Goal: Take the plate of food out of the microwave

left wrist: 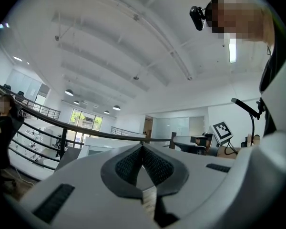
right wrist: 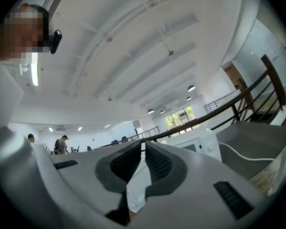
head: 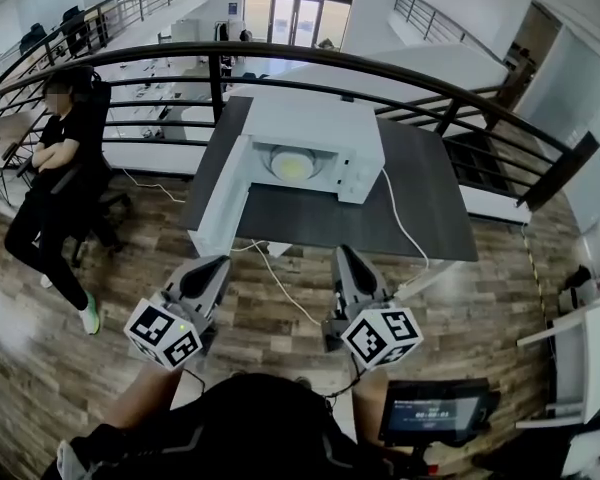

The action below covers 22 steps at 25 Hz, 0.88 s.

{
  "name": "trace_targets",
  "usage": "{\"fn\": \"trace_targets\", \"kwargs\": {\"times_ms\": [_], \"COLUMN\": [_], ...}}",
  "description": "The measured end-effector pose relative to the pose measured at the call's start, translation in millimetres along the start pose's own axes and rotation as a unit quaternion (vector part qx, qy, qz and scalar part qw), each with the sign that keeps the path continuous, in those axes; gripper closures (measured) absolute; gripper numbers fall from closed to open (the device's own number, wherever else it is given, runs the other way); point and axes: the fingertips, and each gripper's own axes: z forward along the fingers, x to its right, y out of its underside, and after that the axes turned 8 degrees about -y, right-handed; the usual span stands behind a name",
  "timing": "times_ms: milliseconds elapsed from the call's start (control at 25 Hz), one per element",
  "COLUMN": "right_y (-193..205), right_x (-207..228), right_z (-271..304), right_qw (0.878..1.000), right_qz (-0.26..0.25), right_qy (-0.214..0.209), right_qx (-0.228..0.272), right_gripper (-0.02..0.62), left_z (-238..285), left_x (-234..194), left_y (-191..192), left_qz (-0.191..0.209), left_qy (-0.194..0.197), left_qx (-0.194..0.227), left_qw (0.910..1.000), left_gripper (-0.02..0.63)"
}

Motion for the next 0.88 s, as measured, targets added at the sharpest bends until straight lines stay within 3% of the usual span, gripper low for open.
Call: {"fn": "trace_targets", "kwargs": {"times_ms": [120, 360, 520, 880], "right_y": [14.3, 36.9, 58.7, 89.8], "right_x": [-6.1, 0.6, 34.2, 147.0], "right_z": [18.9, 53.2, 77.3, 161.8], "right_qw": [1.000, 0.997, 0.992, 0.976], "right_qz": [0.029, 0.081, 0.124, 0.213], "right_qy": [0.009, 0.017, 0.026, 0.010], "right_qx": [0.000, -0.007, -0.019, -0.040], "right_gripper": [0.581, 0.502, 0.466, 0.374], "left_z": [-4.7, 2.0, 21.6, 103.9], "left_x": [-16.2, -44.4, -58.2, -92.2], "left_y": [-4.4, -9.3, -5.3, -3.0], "left_qz": [-0.003, -0.011, -0.008, -0.005], "left_qy": [0.013, 0.032, 0.026, -0.038], "left_qx": [0.007, 0.008, 0.003, -0.003], "left_qw": [0.9999, 0.9994, 0.9996, 0.9993], "left_gripper": [0.603, 0.603, 0.603, 0.603]}}
